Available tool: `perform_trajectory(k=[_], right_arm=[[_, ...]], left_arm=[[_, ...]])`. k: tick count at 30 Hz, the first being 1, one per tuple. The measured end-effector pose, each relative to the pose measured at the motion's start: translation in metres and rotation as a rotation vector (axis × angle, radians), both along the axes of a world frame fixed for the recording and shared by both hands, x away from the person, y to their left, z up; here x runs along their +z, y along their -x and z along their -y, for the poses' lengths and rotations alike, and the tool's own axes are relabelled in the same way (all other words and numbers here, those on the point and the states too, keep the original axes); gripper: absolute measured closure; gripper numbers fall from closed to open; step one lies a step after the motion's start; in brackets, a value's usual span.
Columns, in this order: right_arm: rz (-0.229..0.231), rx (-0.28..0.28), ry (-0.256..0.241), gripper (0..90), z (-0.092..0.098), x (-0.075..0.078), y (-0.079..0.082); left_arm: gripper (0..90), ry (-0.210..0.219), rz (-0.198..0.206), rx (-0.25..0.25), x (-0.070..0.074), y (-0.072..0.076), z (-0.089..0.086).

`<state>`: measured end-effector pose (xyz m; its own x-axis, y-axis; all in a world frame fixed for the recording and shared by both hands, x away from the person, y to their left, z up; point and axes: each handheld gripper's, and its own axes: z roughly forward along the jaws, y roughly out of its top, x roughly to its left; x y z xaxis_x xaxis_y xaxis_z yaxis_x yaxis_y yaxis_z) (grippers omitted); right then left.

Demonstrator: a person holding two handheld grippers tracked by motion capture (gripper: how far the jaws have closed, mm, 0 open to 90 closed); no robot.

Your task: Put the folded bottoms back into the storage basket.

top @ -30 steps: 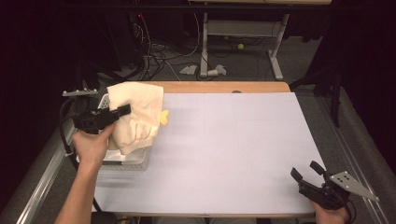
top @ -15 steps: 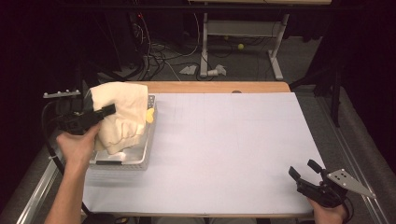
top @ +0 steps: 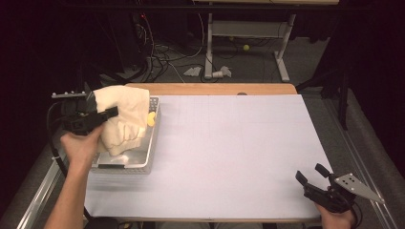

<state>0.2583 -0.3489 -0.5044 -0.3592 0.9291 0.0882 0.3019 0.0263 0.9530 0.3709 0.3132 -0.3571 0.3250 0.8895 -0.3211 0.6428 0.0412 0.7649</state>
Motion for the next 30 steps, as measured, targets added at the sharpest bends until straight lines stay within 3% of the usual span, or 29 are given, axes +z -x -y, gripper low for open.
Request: perform_trajectory(k=[14,30], right_arm=[[-0.001,-0.007,-0.005,20.9,0.001,0.000,0.001],[-0.003,-0.012,-0.003,20.9,0.001,0.000,0.002]], left_arm=[[70.5,-0.016,-0.040,-0.002,-0.013,-0.019,0.000],[70.5,-0.021,-0.112,-0.009,-0.042,-0.046,0.003]])
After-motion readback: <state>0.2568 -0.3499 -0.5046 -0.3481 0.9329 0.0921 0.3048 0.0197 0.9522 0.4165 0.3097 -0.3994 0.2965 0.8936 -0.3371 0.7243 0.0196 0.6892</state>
